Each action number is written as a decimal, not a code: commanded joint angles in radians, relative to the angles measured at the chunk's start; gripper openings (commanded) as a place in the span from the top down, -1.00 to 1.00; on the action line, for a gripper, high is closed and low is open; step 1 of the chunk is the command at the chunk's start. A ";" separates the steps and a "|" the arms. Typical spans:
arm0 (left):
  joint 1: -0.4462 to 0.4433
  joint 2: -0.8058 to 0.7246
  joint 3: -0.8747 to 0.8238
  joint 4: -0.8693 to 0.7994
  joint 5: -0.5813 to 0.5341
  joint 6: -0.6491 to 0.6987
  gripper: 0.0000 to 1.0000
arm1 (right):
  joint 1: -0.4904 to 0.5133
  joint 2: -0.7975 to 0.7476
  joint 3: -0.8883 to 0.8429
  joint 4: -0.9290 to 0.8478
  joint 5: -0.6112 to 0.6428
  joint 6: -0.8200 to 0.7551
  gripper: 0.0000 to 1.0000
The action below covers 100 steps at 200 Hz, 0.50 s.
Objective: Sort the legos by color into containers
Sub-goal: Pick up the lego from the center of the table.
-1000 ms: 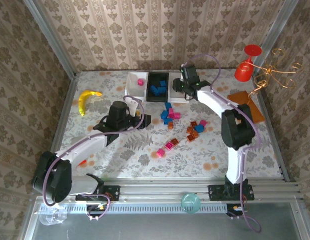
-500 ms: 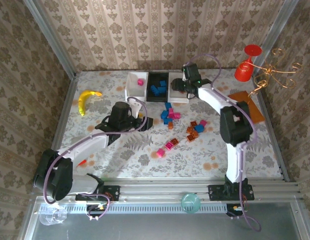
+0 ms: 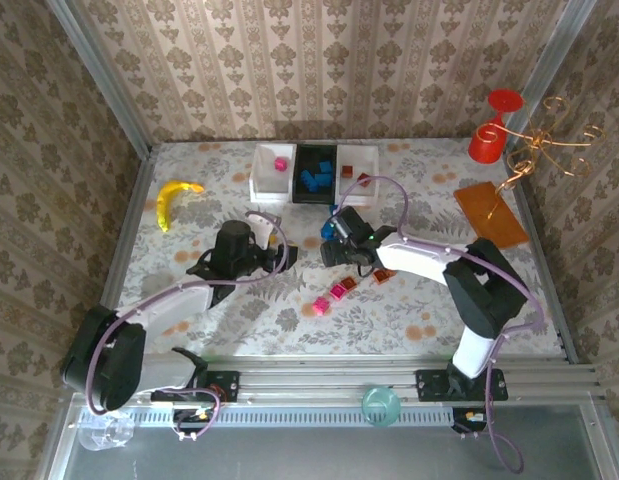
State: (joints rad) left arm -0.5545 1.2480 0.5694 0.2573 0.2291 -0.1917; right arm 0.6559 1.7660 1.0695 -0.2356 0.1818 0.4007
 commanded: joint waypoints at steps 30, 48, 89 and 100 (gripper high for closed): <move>0.004 -0.022 -0.011 0.054 0.015 -0.026 -0.46 | -0.004 0.133 0.079 0.038 0.087 0.012 -0.28; 0.004 -0.013 -0.009 0.059 0.029 -0.022 -0.46 | -0.004 0.151 0.083 0.053 0.086 0.017 -0.07; 0.004 0.004 -0.011 0.081 0.056 -0.027 -0.46 | -0.004 0.086 0.041 0.033 0.097 0.020 0.34; 0.004 0.011 -0.011 0.091 0.070 -0.029 -0.46 | -0.005 0.035 0.012 0.025 0.101 0.015 0.42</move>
State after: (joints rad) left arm -0.5545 1.2449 0.5690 0.3042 0.2554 -0.2028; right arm 0.6544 1.8961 1.1198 -0.1978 0.2379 0.4068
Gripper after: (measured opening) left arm 0.728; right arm 0.319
